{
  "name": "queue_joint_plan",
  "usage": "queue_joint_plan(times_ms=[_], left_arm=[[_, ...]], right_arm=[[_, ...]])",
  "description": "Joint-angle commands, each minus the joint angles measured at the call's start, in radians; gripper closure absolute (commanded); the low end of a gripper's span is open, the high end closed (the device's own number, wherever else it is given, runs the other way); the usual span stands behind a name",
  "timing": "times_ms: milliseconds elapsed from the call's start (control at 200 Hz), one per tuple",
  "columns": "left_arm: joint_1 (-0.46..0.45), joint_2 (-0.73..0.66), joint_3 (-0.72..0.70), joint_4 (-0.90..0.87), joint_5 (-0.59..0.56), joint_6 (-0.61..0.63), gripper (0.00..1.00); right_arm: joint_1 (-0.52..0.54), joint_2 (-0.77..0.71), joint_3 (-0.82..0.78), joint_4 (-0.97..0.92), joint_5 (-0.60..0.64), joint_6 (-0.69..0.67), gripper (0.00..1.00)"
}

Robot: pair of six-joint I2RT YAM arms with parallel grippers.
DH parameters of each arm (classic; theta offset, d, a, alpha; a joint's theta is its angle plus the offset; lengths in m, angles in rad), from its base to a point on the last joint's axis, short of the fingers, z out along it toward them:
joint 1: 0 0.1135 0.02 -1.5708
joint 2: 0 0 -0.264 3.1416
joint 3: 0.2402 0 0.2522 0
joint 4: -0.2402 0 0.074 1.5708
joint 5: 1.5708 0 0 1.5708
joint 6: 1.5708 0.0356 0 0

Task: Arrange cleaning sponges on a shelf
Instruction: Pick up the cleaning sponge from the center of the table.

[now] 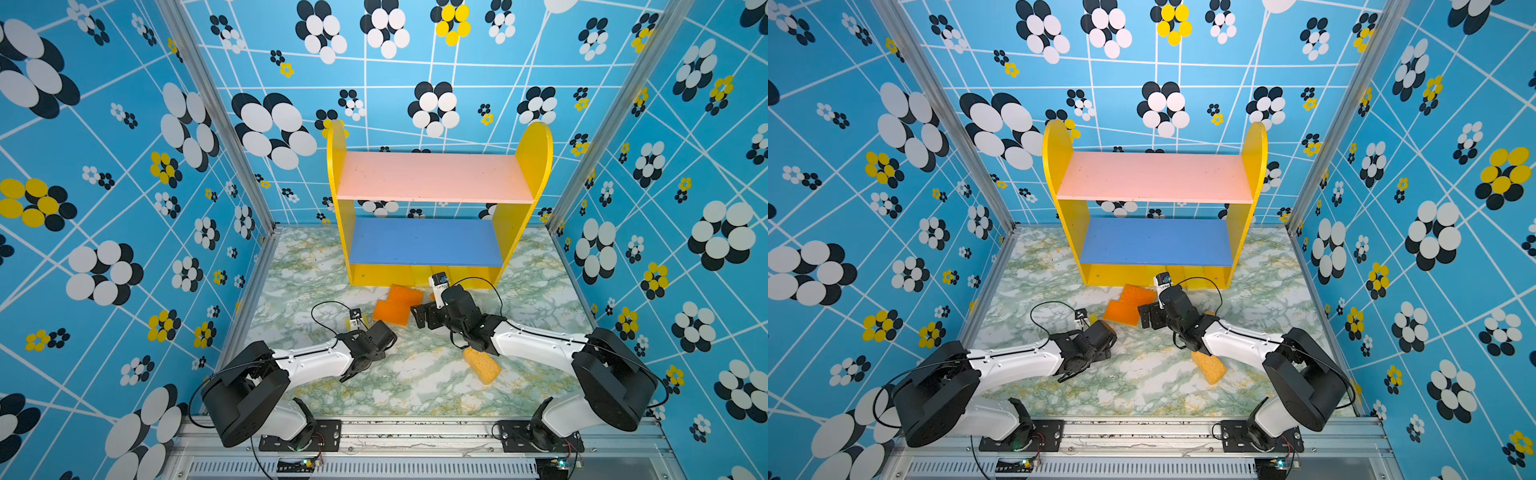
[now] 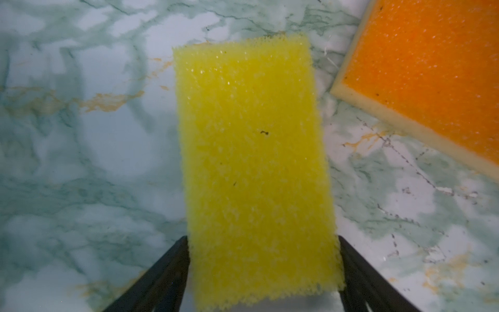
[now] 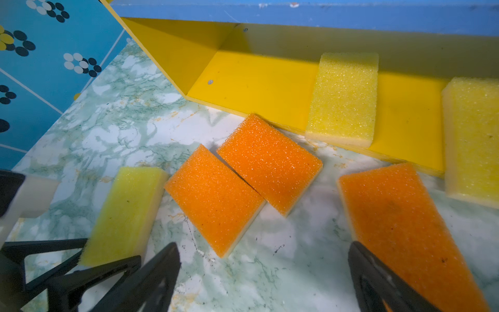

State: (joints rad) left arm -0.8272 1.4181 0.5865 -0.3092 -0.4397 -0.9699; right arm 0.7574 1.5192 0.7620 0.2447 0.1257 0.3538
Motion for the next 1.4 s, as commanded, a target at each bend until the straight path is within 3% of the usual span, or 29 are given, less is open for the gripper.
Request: queue_joint_plan(times_ms=[0, 285, 580, 1395], left_arm=[[-0.007, -0.010, -0.001, -0.058, -0.031, -0.019, 0.22], [-0.010, -0.106, -0.070, -0.099, -0.037, -0.075, 0.27], [-0.014, -0.104, -0.041, -0.123, -0.069, -0.036, 0.35], [-0.070, -0.132, 0.106, -0.106, -0.160, 0.270, 0.35]], right_arm=[[-0.006, -0.016, -0.011, 0.023, 0.009, 0.013, 0.01], [-0.006, -0.005, -0.002, 0.024, 0.003, 0.013, 0.01], [-0.007, -0.007, -0.001, 0.022, 0.004, 0.016, 0.01], [-0.006, -0.020, -0.013, 0.016, 0.064, 0.027, 0.01]])
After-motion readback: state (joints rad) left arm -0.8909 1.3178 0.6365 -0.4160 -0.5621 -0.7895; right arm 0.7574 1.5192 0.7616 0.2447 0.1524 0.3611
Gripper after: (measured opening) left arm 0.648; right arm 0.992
